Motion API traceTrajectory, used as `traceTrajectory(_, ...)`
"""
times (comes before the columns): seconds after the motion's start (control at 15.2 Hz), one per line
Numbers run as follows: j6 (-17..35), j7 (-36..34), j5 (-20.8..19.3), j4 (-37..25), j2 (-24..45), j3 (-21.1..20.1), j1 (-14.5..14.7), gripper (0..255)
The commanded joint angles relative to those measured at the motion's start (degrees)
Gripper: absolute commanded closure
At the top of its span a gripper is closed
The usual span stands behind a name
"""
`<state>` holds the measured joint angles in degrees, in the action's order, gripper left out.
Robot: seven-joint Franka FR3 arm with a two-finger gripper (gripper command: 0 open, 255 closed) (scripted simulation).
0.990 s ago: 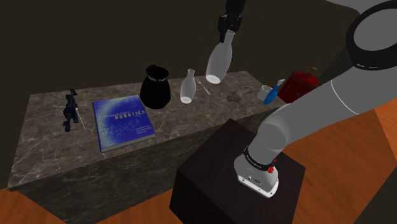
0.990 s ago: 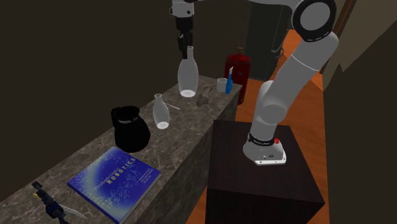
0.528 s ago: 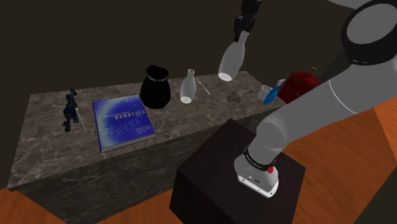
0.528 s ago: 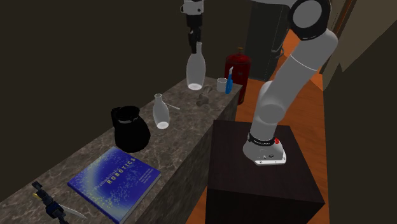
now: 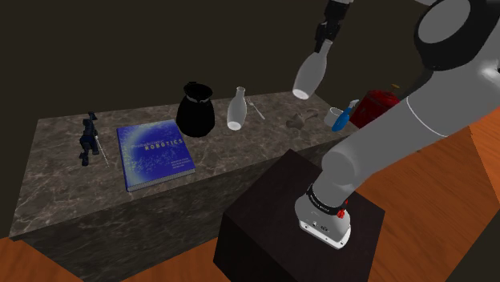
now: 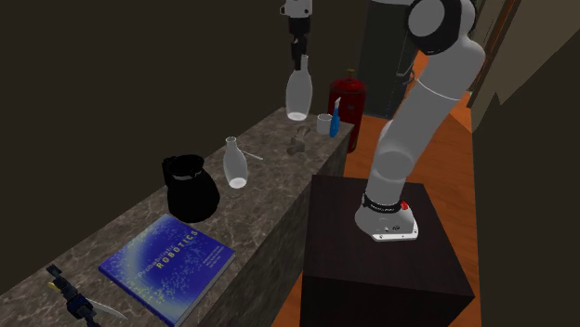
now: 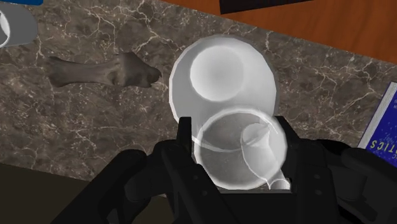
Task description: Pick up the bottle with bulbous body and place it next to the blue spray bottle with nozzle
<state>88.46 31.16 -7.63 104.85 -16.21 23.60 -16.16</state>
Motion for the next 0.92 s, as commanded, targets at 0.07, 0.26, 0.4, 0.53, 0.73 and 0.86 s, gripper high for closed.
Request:
traceTrajectory(0.07, 0.47, 4.99, 0.34, -2.87, 3.09, 3.42, -1.28, 255)
traceTrajectory(0.26, 0.46, 10.08, 1.42, -6.65, 6.86, 6.82, -2.68, 255)
traceTrajectory(0.4, 0.35, 13.64, 2.64, -9.57, 9.84, 9.08, -3.78, 255)
traceTrajectory(0.53, 0.08, 17.34, 4.29, -12.87, 13.22, 11.31, -5.1, 255)
traceTrajectory(0.73, -0.76, 23.09, 7.7, -18.61, 19.11, 14.34, -7.86, 255)
traceTrajectory(0.86, -1.73, 26.96, 10.55, -23.1, 23.57, 16.0, -10.39, 255)
